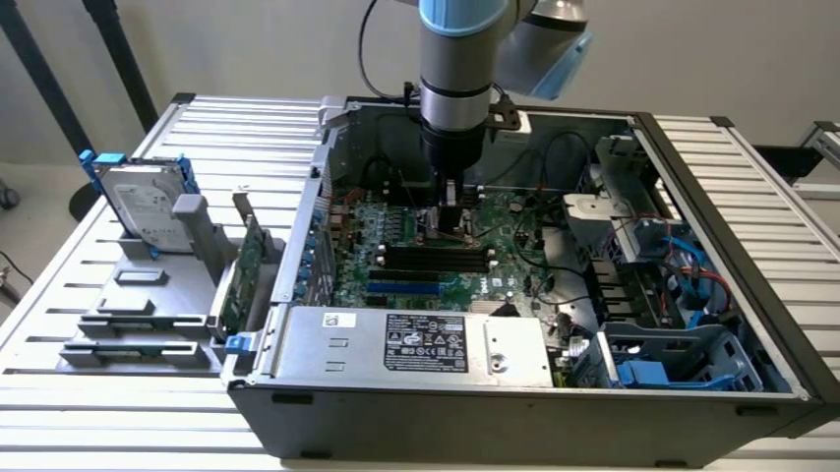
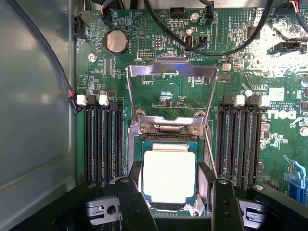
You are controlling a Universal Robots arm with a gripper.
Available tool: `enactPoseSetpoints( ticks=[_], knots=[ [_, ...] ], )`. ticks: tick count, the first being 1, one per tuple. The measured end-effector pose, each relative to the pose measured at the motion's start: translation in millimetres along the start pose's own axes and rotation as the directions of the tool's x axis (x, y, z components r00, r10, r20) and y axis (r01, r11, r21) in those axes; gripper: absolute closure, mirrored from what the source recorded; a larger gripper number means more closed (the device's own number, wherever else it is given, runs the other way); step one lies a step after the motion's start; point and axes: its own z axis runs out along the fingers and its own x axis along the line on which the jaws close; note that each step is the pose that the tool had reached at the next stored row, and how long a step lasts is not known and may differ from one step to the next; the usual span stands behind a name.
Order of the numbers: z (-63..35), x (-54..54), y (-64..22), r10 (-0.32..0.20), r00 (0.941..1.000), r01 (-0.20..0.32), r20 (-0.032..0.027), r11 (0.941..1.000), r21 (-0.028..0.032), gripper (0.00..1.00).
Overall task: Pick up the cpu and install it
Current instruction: 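Place the cpu into insertion slot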
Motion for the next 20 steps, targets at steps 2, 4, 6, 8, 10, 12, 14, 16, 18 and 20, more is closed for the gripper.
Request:
enactPoseSetpoints(
  ticks=[2,4,6,8,10,12,14,16,18,20],
  knots=[
    [1.2,0.3,-1.2,0.001,1.0,-0.001,0.0021,1.0,-0.0053,0.45],
    [2.4,0.7,-2.4,0.001,1.0,-0.001,0.0046,0.9999,-0.0108,0.45],
    [3.6,1.6,-3.6,0.002,1.0,-0.002,0.0076,0.9999,-0.0165,0.45],
    [4.8,2.8,-4.1,0.002,0.9999,-0.002,0.0115,0.9998,-0.0216,0.45],
    [5.8,4.0,-4.5,0.002,0.9999,-0.001,0.0167,0.9997,-0.0257,0.45],
    [6.8,4.6,-5.0,0.002,0.9997,-0.001,0.0224,0.9996,-0.0297,0.45],
    [7.7,5.0,-5.8,0.001,0.9996,0.0,0.0295,0.9995,-0.033,0.45],
    [8.3,5.5,-6.6,0.001,0.9993,0.0,0.0365,0.9994,-0.0359,0.45],
    [8.8,6.2,-7.3,0.001,0.9991,0.001,0.042,0.9993,-0.0383,0.45],
    [9.4,6.9,-7.8,0.0,0.9989,0.002,0.0469,0.9992,-0.04,0.45]
  ],
)
